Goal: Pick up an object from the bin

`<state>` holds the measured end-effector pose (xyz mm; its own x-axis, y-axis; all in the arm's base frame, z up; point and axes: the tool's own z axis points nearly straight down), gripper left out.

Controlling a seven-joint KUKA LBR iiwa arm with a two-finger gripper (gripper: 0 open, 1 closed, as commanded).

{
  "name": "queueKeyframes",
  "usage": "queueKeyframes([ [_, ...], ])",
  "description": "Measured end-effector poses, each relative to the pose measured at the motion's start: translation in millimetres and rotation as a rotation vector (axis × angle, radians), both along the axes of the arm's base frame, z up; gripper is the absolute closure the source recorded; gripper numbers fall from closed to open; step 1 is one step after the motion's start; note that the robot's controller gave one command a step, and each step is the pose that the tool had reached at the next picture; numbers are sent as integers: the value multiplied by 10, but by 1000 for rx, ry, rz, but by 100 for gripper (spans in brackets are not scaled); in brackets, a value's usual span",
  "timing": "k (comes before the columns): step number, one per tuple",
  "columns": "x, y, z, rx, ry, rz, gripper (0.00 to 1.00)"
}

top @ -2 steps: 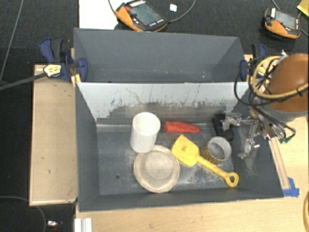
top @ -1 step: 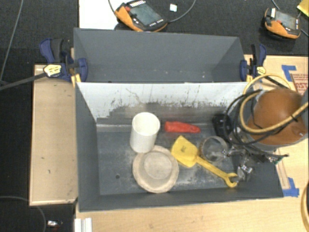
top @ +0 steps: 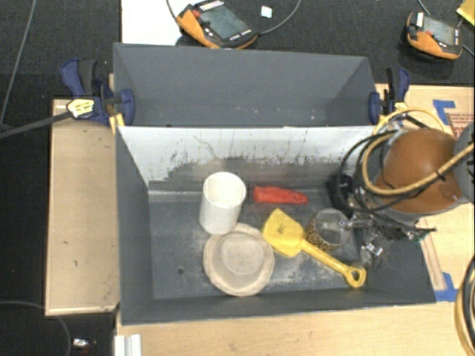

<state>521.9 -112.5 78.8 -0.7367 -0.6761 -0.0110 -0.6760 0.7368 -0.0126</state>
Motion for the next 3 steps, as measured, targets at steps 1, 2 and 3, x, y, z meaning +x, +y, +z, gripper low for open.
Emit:
queueKeyframes([
  [1, -224, 253, -69, 4, -3, -134, 0],
  [2, 53, 6, -85, 1, -4, -89, 0],
  [3, 112, -188, 491, -4, -5, 367, 0],
])
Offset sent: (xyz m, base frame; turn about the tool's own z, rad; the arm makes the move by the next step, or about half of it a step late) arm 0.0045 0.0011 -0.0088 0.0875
